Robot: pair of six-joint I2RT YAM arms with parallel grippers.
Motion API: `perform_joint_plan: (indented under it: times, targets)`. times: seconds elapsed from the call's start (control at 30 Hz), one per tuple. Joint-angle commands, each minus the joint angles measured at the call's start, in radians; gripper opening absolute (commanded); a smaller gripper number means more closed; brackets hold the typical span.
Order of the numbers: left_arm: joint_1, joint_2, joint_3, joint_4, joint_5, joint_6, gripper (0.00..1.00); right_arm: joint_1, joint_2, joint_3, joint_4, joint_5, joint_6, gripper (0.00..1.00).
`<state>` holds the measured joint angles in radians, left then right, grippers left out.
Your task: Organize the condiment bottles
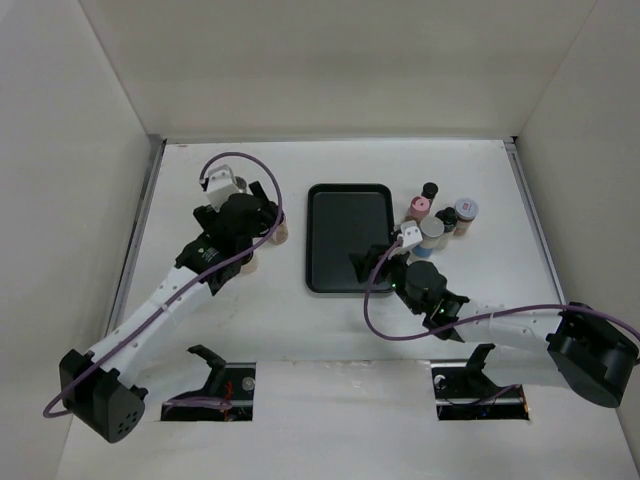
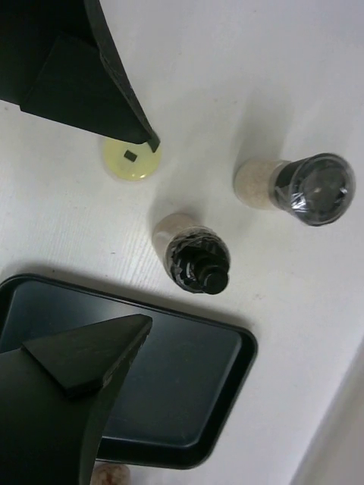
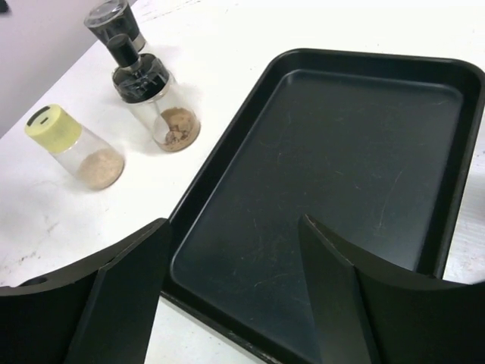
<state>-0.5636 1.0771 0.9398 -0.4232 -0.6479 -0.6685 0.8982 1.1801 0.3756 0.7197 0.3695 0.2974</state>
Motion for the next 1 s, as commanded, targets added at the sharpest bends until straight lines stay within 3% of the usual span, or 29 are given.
perform_joint_plan:
  times: [0.0,0.23,0.37,0.57,0.6,0.63,0.67,0.7,0.73,0.8,0.9,0.97]
  targets:
    - [0.034,-0.051,0.011,0.069,-0.029,0.079,1.0,0.015,-0.005,0.005,0.075,0.005,-0.017,0.71]
    - [0.067,-0.003,0.048,0.046,-0.047,0.113,1.0,0.028,-0.033,0.005,0.046,0.008,-0.015,0.23]
    - [0.089,-0.002,0.057,0.118,-0.062,0.161,1.0,0.026,-0.066,-0.014,0.043,-0.006,0.019,0.13]
    - [0.11,0.009,0.022,0.253,0.017,0.176,1.0,0.024,-0.056,-0.004,0.043,-0.046,0.032,0.17]
    - [0.109,0.021,0.021,0.264,0.033,0.176,0.95,0.024,-0.053,-0.003,0.043,-0.044,0.031,0.2]
    - [0.101,0.036,0.021,0.276,0.042,0.176,0.79,0.024,-0.051,-0.003,0.043,-0.04,0.026,0.25]
    - [0.094,0.049,0.024,0.29,0.042,0.176,0.51,0.024,-0.054,-0.003,0.043,-0.037,0.025,0.3]
    - [0.086,0.063,0.025,0.299,0.037,0.178,0.37,0.024,-0.056,-0.004,0.047,-0.037,0.023,0.34]
    - [0.084,0.081,0.033,0.305,0.045,0.178,0.36,0.024,-0.059,-0.006,0.052,-0.037,0.023,0.39]
    - [0.089,0.127,0.056,0.293,0.044,0.178,0.41,0.024,-0.06,-0.009,0.053,-0.04,0.029,0.48]
    - [0.112,0.181,0.071,0.299,0.022,0.169,0.66,0.021,-0.037,0.006,0.043,-0.04,0.034,0.55]
    - [0.135,0.214,0.079,0.31,0.021,0.159,0.73,0.024,-0.005,0.02,0.047,-0.046,0.034,0.62]
